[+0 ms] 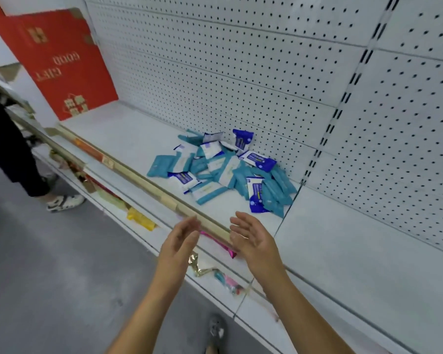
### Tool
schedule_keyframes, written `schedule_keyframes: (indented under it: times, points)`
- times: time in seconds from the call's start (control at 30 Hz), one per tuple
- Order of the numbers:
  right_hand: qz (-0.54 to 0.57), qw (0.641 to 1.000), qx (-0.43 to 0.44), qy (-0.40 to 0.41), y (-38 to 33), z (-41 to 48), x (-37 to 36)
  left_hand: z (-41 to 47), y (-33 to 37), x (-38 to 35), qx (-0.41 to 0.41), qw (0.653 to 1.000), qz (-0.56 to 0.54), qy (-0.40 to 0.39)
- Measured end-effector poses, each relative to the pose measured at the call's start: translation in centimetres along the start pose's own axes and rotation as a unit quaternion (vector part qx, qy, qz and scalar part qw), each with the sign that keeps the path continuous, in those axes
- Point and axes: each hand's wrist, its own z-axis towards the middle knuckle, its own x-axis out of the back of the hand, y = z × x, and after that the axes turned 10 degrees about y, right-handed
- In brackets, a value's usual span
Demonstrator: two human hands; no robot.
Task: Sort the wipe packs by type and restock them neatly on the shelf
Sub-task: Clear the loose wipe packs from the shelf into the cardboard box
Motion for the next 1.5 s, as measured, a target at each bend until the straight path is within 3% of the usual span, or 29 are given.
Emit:
schedule_keyframes:
  times: [0.43,0.57,0.67,0.77,0.83,0.9,0.97,1.07,1.23,1.4,1.5]
  points:
    - [0.008,0.996,-0.052,0.068,1.0,18.9,-6.9,22.0,-0.2,-1.0,0.042,0.995,0.076,-0.055]
    - [-0.064,0.987,-0.088,0.115,2.4,22.3,-8.2,28.1,-1.6,0.5,0.043,0.983,0.154,-0.085]
    - [-0.172,0.966,-0.139,0.133,4.0,24.2,-9.2,33.7,-3.2,2.1,0.035,0.973,0.223,-0.052]
    - [-0.39,0.896,-0.182,0.107,5.3,25.5,-11.1,39.8,-5.6,3.9,0.04,0.933,0.35,-0.08]
    - [-0.494,0.83,-0.242,0.087,5.4,26.5,-12.9,43.7,-7.9,5.2,0.064,0.871,0.468,-0.134]
    - [-0.501,0.802,-0.304,0.114,5.6,27.5,-14.7,46.4,-9.7,6.0,0.041,0.811,0.563,-0.154]
    - [-0.493,0.789,-0.332,0.158,5.7,28.0,-16.2,47.5,-10.3,6.2,-0.031,0.785,0.6,-0.151]
    - [-0.448,0.794,-0.343,0.227,6.1,28.1,-17.2,49.1,-10.6,6.1,-0.071,0.816,0.543,-0.186]
    - [-0.319,0.833,-0.324,0.315,6.9,27.6,-18.5,52.0,-10.9,6.8,0.056,0.89,0.378,-0.251]
    - [-0.308,0.87,-0.23,0.31,6.7,26.4,-17.0,54.7,-8.4,6.9,0.125,0.877,0.335,-0.322]
    - [-0.248,0.906,-0.196,0.282,4.6,26.3,-16.9,54.8,-5.5,4.9,0.129,0.852,0.288,-0.417]
